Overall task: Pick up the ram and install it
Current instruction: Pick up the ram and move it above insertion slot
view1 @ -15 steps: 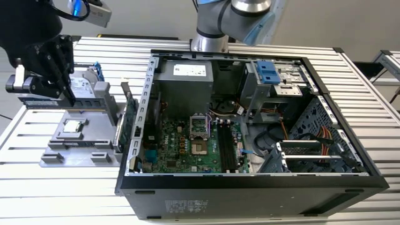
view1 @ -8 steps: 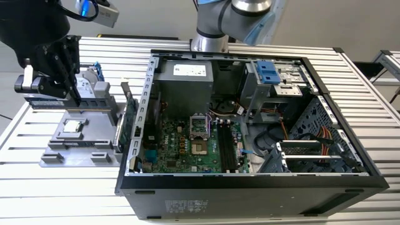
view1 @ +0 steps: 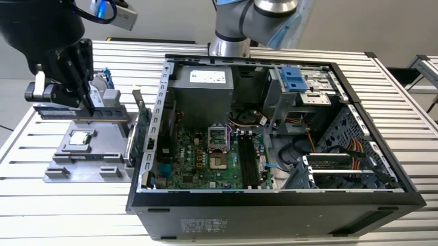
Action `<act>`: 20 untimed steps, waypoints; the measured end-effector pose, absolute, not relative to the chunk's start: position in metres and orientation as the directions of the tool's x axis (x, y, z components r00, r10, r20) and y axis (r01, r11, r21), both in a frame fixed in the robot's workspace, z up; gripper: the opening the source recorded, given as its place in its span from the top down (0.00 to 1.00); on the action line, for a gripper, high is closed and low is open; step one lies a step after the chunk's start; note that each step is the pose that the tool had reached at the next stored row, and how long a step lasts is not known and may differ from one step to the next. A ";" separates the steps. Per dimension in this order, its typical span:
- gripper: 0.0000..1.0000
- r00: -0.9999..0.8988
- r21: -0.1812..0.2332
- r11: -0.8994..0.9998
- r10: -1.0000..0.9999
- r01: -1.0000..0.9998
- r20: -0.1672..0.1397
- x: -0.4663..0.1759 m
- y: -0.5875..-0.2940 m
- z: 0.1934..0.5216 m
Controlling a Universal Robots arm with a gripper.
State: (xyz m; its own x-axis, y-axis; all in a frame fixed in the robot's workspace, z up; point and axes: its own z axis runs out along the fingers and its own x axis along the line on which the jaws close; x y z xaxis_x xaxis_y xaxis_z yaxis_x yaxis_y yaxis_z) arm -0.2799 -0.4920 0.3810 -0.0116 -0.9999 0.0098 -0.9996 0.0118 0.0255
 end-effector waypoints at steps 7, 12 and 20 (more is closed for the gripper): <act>1.00 -0.012 0.026 0.012 -1.000 -1.000 0.010 -0.272 -0.492 0.381; 1.00 -0.012 0.026 0.012 -1.000 -1.000 0.010 -0.267 -0.492 0.381; 1.00 -0.012 0.027 0.012 -1.000 -1.000 0.010 -0.258 -0.492 0.381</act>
